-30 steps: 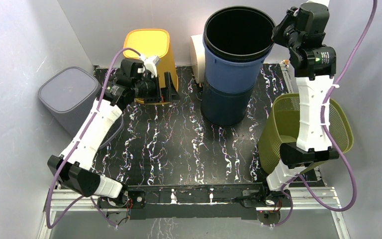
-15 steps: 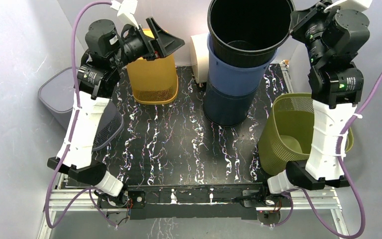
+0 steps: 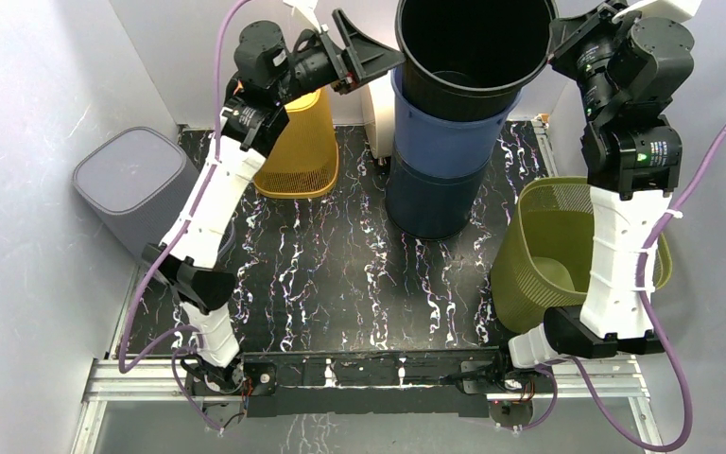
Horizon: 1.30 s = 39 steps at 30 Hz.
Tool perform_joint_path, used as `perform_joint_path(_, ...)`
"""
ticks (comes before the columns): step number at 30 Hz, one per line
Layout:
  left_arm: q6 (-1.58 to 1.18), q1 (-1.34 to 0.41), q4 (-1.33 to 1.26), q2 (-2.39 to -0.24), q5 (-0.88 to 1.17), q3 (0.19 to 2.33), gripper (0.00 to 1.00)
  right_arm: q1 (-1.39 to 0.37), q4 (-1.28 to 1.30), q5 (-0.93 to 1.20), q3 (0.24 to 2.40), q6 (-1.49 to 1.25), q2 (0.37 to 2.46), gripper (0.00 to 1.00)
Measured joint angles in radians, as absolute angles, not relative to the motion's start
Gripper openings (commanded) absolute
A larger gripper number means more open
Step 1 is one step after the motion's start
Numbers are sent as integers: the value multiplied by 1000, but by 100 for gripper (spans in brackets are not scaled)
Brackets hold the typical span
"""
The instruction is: Turn the large container upside down
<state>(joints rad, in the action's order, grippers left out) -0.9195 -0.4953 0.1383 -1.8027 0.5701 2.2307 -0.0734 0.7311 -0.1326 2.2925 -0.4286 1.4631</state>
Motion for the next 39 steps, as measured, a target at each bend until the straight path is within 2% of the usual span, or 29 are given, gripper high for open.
perform_joint_path(5,-884,-535,180,-1827,569,2289,98,-64,735,-127,2292,-436,1463,0)
perform_joint_path(16,-839,-552,187,-1779,517,2274,98,-64,693,-88,2254,-448,1452,0)
perform_joint_path(24,-845,-556,193,-1798,507,2328,92,-64,651,-70,2202,-452,1427,0)
perform_joint_path(30,-840,-569,196,-1801,500,2351,78,-64,629,-39,2171,-451,1404,0)
perform_joint_path(39,-796,-575,252,-1801,445,2356,40,-61,608,-22,2156,-452,1400,0)
